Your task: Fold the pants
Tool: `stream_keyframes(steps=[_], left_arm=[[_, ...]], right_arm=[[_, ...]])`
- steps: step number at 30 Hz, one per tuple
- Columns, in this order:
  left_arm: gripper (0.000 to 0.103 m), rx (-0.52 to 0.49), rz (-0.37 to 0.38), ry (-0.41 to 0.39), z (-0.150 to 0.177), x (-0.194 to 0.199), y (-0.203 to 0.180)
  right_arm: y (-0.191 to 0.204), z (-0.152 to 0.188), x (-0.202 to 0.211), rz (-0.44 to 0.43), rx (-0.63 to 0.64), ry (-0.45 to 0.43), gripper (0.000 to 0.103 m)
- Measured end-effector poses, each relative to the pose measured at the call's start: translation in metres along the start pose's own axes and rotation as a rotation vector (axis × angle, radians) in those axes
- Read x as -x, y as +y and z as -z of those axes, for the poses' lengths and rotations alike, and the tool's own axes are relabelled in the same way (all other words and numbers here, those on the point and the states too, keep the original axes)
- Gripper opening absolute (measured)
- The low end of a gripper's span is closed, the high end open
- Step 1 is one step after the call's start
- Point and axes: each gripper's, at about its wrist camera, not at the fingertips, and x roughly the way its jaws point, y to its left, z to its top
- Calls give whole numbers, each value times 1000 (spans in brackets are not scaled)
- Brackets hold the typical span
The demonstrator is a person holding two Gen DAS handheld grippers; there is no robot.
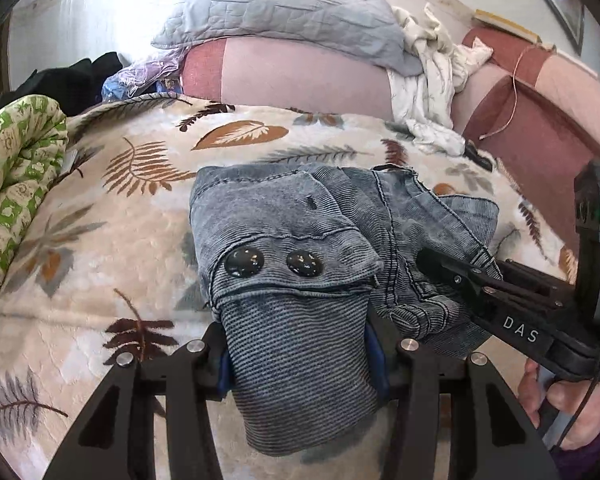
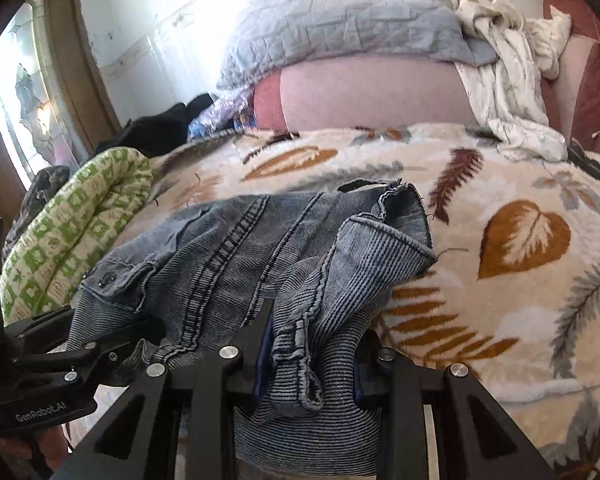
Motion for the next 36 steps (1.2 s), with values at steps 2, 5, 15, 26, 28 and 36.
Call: stream_keyframes(steps=[2, 5, 15, 26, 28, 36], left_arm=[[53, -21, -15, 8, 3, -3, -3], [54, -30, -29, 30, 8, -10, -5], [60, -30, -42, 48, 17, -19, 1], [74, -4, -69, 37, 23, -10, 0], [75, -23, -88, 29, 25, -3, -4], [80, -93, -175, -49, 35, 36, -19]], right_arm=[[-1, 3, -5, 14, 4, 30, 32], [-6, 8, -12, 16, -17, 71, 32], [-10, 11, -19, 11, -43, 114, 32], [-26, 12, -13, -34, -154, 154, 60], [-27, 14, -6, -43, -155, 148, 61], [-26, 16, 42, 30, -90, 13, 65]])
